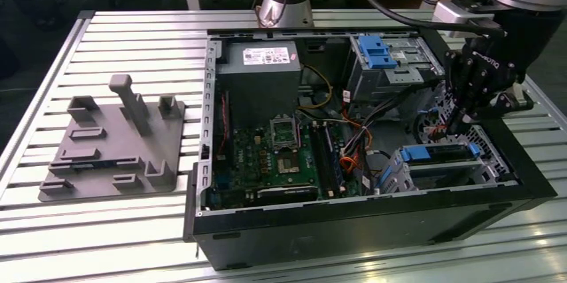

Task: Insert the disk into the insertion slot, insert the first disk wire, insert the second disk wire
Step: 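Insert the first disk wire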

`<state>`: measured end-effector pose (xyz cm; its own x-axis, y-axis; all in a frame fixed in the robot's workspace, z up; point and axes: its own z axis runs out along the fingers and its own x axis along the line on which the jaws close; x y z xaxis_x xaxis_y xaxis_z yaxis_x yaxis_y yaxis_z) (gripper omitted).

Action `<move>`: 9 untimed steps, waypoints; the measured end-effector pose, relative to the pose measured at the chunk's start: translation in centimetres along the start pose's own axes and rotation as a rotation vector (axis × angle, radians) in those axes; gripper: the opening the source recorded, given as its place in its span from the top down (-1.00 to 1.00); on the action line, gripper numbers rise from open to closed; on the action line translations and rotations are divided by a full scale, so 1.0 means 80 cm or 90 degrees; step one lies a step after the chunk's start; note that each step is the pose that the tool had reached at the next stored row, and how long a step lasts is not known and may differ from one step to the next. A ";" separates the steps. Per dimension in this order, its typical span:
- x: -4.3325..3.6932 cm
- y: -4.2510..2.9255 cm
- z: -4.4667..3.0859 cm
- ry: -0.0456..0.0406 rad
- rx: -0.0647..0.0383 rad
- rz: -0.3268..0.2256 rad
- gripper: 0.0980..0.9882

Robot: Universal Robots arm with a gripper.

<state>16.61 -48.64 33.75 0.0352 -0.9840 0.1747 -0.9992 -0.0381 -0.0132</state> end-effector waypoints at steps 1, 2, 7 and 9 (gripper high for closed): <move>0.000 0.0010 -0.0001 -0.0005 0.003 0.000 0.85; 0.000 0.0021 -0.0001 -0.0049 0.006 0.001 0.85; 0.000 0.0050 0.0000 -0.0516 0.016 0.003 0.85; 0.000 0.0056 0.0000 -0.0740 0.021 0.004 0.85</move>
<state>16.16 -48.67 33.75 0.0321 -0.9977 0.0592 -0.9983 -0.0349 -0.0463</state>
